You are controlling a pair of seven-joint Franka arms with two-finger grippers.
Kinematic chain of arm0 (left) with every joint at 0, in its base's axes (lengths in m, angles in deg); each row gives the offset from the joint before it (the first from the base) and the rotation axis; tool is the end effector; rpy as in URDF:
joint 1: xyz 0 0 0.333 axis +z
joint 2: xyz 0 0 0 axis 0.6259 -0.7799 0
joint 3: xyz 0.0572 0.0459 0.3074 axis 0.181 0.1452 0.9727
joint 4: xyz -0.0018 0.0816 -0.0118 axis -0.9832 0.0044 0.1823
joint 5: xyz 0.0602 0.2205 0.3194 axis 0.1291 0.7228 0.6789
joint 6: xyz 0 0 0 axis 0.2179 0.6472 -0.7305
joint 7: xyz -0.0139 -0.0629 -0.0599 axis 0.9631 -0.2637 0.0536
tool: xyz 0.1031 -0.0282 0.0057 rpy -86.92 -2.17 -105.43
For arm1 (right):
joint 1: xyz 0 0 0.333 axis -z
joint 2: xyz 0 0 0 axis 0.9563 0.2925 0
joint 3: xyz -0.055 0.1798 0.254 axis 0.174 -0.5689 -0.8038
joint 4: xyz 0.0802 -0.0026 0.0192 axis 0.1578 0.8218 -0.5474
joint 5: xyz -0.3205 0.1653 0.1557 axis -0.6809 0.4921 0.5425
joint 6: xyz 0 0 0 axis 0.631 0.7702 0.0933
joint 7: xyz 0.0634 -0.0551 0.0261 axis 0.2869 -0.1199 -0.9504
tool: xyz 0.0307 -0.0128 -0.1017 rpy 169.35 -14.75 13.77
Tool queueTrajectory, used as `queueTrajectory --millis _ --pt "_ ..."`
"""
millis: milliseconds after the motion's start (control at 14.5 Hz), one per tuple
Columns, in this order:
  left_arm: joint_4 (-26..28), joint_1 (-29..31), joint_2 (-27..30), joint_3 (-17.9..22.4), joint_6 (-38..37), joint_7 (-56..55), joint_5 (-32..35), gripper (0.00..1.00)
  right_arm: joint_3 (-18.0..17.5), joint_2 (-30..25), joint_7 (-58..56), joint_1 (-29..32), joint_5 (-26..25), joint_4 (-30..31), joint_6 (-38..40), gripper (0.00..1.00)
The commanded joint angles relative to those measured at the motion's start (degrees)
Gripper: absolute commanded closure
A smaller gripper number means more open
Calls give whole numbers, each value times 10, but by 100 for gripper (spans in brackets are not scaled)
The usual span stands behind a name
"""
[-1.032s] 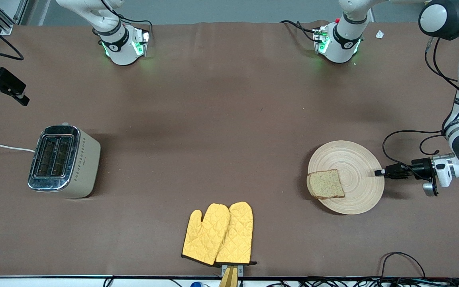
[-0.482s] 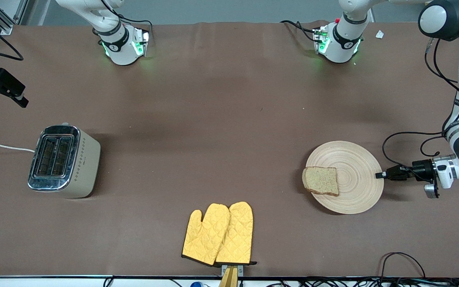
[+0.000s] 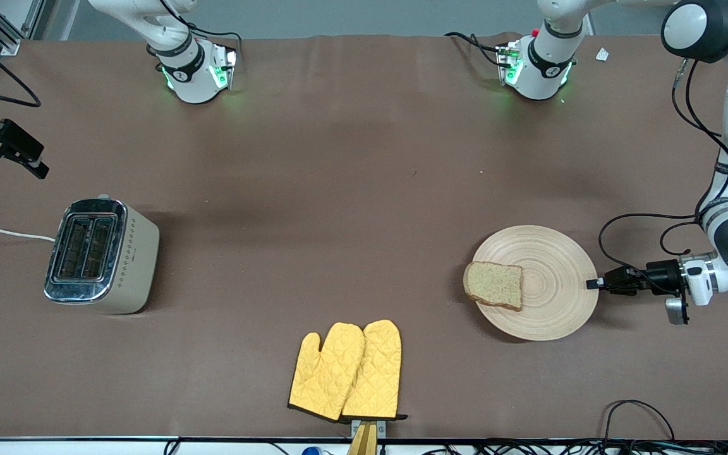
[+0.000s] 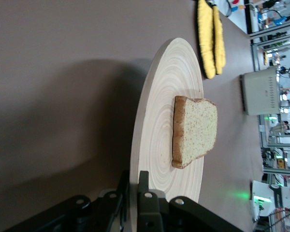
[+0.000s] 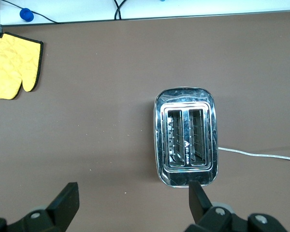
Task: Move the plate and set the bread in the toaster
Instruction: 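Slide the wooden plate with the left gripper toward the toaster, then push the plate further while the right gripper reaches the bread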
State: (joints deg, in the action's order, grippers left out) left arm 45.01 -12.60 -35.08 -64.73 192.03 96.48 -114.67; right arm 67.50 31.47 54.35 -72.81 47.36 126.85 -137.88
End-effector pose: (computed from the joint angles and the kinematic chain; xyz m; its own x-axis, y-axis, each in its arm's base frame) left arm 0.6736 0.1245 0.1916 0.9746 -0.1394 0.1751 -0.2229 -0.5351 0.8148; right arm 0.5409 -0.0064 0.6581 0.9843 -0.0450 0.1710 -0.0436 -0.9990 -0.0118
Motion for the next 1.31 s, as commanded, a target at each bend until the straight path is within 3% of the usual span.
queueTrajectory --millis 0,619,895,1032,1239 --pt "-2 2 27 -39 -32 -45 6 99 1 2 -4 2 6 -3 3 0" --pt "91 -31 74 -175 22 -121 3 100 0 45 -17 0 8 -1 4 0" --pt "128 -85 71 -188 82 -125 -3 100 -1 63 -4 -23 9 5 -3 0" --pt "128 -115 62 -188 94 -126 -9 100 -1 72 11 -29 43 15 -21 0" --pt "156 -150 54 -188 163 -123 -49 100 -1 70 21 -32 79 97 -102 0"
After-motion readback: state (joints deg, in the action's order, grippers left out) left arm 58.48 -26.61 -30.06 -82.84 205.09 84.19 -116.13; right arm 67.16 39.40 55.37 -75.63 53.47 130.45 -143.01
